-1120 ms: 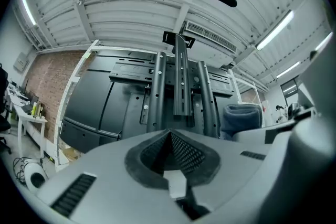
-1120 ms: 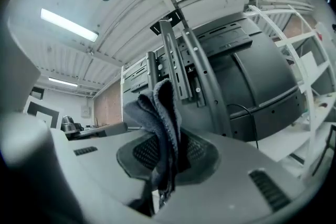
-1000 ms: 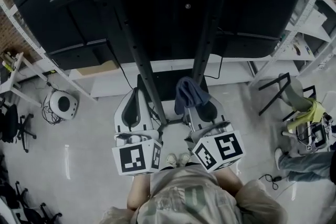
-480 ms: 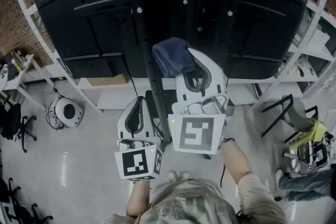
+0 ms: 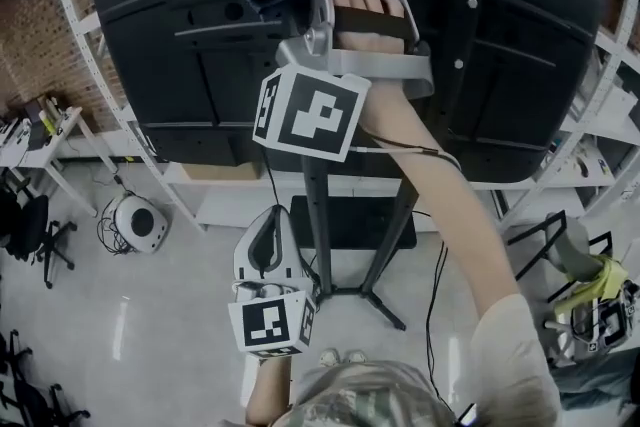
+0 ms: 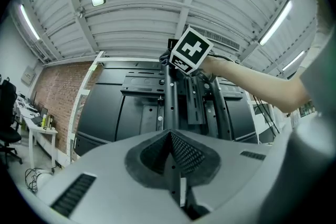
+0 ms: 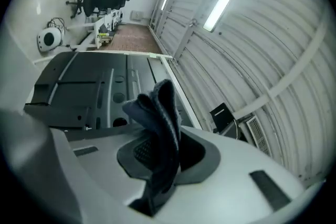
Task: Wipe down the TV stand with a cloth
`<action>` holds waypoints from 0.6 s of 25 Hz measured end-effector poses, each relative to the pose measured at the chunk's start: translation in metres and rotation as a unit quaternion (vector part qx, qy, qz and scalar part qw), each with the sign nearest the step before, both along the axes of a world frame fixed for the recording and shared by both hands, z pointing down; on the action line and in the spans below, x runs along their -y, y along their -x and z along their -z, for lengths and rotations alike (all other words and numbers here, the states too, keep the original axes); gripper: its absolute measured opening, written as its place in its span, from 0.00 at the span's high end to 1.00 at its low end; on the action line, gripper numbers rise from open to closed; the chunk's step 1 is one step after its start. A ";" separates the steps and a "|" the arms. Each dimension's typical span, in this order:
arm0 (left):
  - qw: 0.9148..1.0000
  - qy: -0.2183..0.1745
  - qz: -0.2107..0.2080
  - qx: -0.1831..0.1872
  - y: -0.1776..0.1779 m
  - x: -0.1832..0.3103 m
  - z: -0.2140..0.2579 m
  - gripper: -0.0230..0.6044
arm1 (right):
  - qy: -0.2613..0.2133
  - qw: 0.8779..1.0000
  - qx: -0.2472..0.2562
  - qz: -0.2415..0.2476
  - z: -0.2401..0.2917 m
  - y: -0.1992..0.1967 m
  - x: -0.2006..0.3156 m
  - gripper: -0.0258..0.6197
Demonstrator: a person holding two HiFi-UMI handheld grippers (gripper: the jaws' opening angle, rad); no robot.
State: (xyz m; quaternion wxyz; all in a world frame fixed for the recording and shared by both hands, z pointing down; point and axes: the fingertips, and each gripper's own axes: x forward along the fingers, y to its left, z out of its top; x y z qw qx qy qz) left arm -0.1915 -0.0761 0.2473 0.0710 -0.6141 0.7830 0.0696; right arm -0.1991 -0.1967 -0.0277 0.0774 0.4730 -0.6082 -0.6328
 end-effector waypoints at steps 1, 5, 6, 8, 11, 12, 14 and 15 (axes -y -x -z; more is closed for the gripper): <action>1.000 0.000 0.002 -0.003 0.003 -0.001 -0.001 0.94 | -0.006 1.000 0.001 -0.007 0.003 0.001 0.002 0.87; 1.000 -0.010 -0.002 -0.022 0.014 0.001 -0.002 0.94 | -0.018 1.000 0.004 -0.016 0.009 0.005 0.003 0.87; 1.000 -0.010 -0.003 -0.021 0.014 0.002 -0.003 0.94 | -0.020 1.000 0.002 -0.018 0.008 0.006 0.002 0.87; 1.000 -0.008 -0.004 -0.018 0.012 0.005 -0.005 0.94 | -0.021 1.000 -0.005 -0.022 0.004 0.007 0.003 0.87; 1.000 -0.009 -0.008 -0.019 0.011 0.008 -0.004 0.94 | -0.015 1.000 -0.009 -0.001 0.000 0.016 -0.002 0.87; 1.000 -0.008 -0.008 -0.020 0.012 0.009 -0.004 0.94 | -0.011 1.000 -0.012 0.008 -0.002 0.020 -0.004 0.87; 1.000 -0.007 -0.007 -0.021 0.012 0.010 -0.004 0.94 | -0.002 1.000 -0.027 0.014 -0.009 0.024 -0.004 0.87; 1.000 -0.007 -0.006 -0.021 0.012 0.010 -0.005 0.94 | 0.003 0.999 -0.033 0.016 -0.014 0.025 -0.004 0.87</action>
